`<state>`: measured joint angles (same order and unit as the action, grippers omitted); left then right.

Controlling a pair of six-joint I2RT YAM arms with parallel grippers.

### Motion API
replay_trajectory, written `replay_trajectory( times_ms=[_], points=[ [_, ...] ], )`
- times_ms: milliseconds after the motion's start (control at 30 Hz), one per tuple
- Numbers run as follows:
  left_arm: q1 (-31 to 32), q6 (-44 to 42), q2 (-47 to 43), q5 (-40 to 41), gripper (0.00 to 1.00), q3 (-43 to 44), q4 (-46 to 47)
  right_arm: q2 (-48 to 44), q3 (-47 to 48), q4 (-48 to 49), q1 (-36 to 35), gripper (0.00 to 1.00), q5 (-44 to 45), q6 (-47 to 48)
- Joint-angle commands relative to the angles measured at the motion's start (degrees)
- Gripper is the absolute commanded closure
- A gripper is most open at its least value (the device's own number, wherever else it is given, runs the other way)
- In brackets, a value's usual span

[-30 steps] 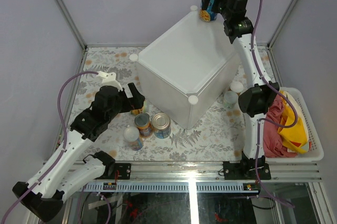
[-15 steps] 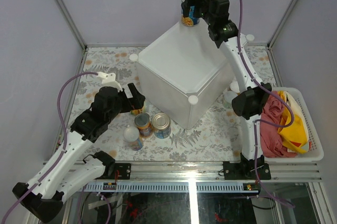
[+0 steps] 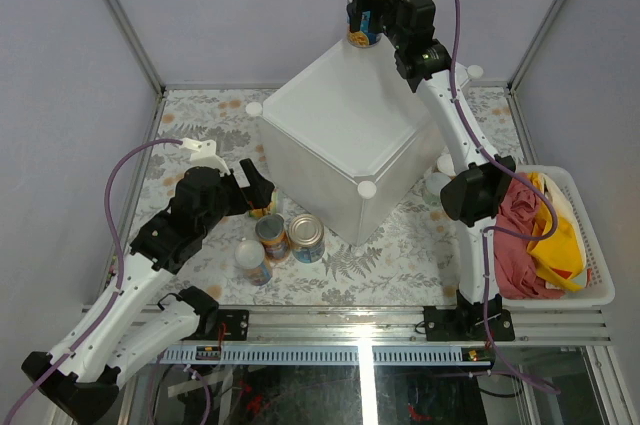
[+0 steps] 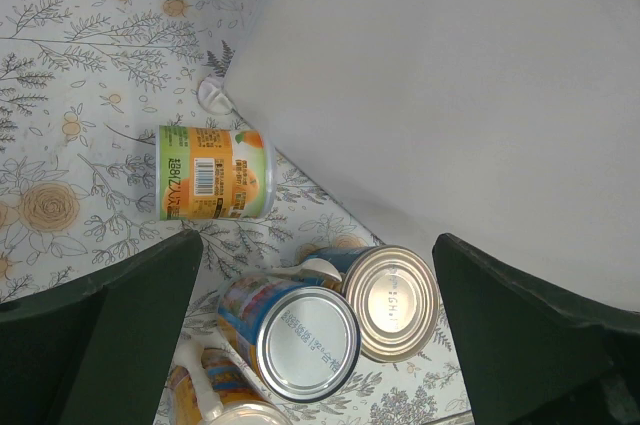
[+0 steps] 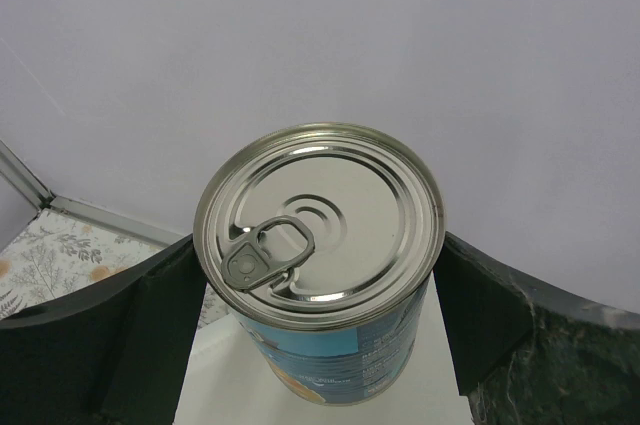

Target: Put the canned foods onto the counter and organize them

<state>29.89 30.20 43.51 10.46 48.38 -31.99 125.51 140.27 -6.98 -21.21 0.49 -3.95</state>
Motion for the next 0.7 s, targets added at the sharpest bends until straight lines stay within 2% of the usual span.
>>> replay_trajectory(
  times_ms=[0,100,200,367,467,667],
  points=[
    [-0.3,-0.3,-0.9,-0.1,0.00,0.0,0.4,-5.1,0.9,9.0,0.4,1.00,1.8,2.5],
    [-0.2,-0.3,-0.9,-0.2,0.00,0.0,0.3,-5.4,-0.2,8.8,0.3,1.00,1.7,2.3],
    [-0.3,-0.3,-0.8,-0.3,0.00,0.0,0.3,-5.3,-0.5,8.0,0.4,0.93,1.5,2.0],
    [-0.3,-0.3,-0.5,-0.6,0.00,-0.1,0.4,-6.7,-3.6,8.2,0.4,0.66,1.7,1.4],
    [-0.3,-0.2,-0.7,-0.7,0.00,-0.2,0.4,-7.7,-5.7,8.7,0.5,0.53,1.8,1.4],
    [-0.2,-0.2,-1.0,-0.7,0.00,-0.5,0.4,-8.8,-7.8,8.9,0.4,0.36,1.4,0.8]
  ],
)
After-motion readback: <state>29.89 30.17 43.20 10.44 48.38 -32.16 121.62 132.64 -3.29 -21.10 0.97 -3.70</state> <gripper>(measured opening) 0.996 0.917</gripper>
